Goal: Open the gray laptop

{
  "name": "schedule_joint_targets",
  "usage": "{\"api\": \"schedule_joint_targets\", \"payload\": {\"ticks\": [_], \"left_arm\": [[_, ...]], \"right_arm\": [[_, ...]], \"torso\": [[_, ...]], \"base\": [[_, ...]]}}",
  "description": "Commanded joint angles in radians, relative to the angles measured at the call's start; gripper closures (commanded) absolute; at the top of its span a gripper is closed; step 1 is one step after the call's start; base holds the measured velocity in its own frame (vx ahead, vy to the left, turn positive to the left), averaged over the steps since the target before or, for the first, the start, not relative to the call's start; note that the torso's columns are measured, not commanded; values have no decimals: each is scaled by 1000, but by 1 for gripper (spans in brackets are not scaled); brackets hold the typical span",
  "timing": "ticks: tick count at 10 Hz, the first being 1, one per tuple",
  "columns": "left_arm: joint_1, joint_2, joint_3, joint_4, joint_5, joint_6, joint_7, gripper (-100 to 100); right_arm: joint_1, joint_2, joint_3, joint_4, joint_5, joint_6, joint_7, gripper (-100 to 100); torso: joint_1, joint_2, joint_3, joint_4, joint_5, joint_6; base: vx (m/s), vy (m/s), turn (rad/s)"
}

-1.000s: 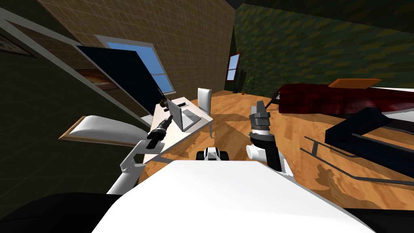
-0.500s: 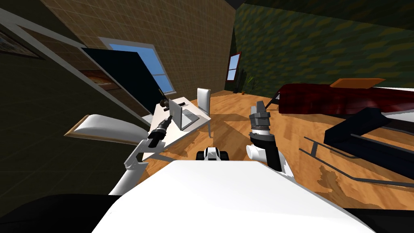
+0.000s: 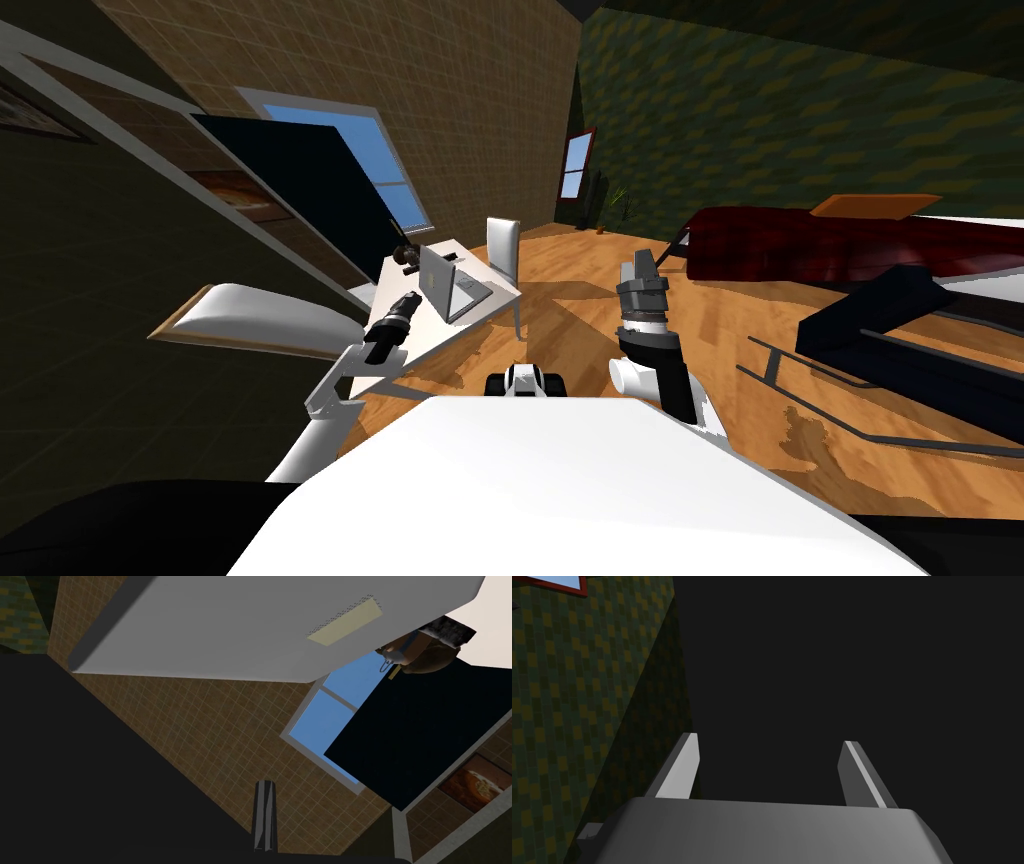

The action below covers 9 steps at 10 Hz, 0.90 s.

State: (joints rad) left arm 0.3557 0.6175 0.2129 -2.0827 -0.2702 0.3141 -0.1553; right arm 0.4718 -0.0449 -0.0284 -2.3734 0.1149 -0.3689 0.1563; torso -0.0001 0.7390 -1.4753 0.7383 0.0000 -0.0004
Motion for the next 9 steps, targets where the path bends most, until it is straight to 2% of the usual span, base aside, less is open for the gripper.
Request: {"api": "schedule_joint_targets", "payload": {"ticks": [1,3,8,9], "left_arm": [[22,23,-10,15,-13,17,-23,-100],[38,41,-17,28,-23,32,-40,-100],[102,116,-47,80,-65,94,-113,-100],[87,105,-46,78,-61,85,-102,-100]], "right_arm": [[0,0,0,0,0,0,0,0],[0,0,0,0,0,0,0,0],[0,0,0,0,0,0,0,0],[0,0,0,0,0,0,0,0]], "torso": [[0,-1,0,0,0,1],[-5,-4,-3,-1,-2,1],[2,-1,-1,0,1,0],[1,-2,-1,-1,0,1]], "base": [[48,-74,-61],[77,-131,-27],[93,-163,-41],[53,-73,-3]]}}
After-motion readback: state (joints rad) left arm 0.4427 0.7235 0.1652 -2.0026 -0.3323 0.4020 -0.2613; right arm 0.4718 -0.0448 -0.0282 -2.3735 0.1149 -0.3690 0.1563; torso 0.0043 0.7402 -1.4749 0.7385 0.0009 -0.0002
